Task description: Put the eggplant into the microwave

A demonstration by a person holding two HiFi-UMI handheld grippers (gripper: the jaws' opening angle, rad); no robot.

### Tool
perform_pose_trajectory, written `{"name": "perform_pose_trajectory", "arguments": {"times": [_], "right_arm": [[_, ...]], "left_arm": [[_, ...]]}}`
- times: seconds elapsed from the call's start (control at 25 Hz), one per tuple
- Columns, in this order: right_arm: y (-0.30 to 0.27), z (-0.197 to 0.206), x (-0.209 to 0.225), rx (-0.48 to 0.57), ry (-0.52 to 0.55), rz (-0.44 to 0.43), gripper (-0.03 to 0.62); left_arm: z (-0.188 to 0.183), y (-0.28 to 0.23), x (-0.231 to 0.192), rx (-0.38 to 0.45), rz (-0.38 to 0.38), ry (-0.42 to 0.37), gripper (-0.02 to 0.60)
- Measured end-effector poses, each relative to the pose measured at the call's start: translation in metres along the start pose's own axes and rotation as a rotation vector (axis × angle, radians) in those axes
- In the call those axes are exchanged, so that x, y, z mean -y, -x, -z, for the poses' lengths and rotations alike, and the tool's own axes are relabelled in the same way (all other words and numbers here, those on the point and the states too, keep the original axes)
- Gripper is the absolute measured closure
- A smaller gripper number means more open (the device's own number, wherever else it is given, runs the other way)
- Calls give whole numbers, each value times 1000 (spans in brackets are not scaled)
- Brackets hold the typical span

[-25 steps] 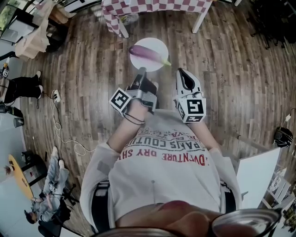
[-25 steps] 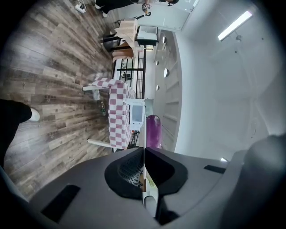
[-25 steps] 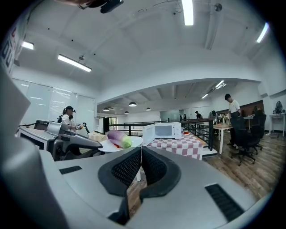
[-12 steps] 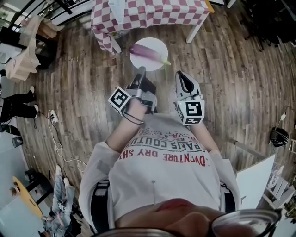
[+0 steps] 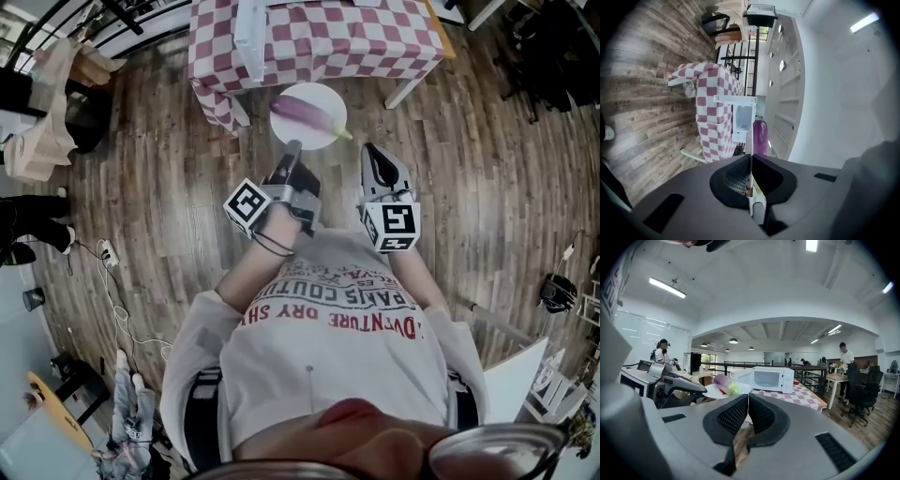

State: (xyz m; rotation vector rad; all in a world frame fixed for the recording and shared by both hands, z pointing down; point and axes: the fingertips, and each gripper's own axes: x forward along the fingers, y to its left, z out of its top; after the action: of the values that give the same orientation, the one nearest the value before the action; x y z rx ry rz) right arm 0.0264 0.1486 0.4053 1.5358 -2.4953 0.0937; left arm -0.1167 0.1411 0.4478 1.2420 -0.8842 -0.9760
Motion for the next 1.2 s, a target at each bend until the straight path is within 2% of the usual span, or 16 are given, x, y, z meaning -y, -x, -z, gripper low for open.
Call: {"name": "perform_pose_trajectory", "arguments": {"times": [0.16, 0.28, 0.48, 0.72, 0.96, 1.2], "right_arm": [[-33, 6, 11, -16, -24, -3, 566], [-57, 9, 22, -17, -26, -21, 566], [-104, 5, 45, 0, -3, -98, 566], [-176, -13, 106, 19, 2, -191, 566], [-249, -35, 174, 46, 32, -290, 566], [-308, -31, 227, 38, 39, -365, 566]], "left_arm": [[-16, -22, -15, 9, -46, 8, 551], [-23, -44, -16, 27, -33, 17, 551], [-35, -90, -14, 82, -12, 2, 551], [-40, -171, 0, 174, 26, -9, 552], [-38, -253, 0, 268, 21, -20, 552], [-41, -319, -6, 359, 33, -12, 552]]}}
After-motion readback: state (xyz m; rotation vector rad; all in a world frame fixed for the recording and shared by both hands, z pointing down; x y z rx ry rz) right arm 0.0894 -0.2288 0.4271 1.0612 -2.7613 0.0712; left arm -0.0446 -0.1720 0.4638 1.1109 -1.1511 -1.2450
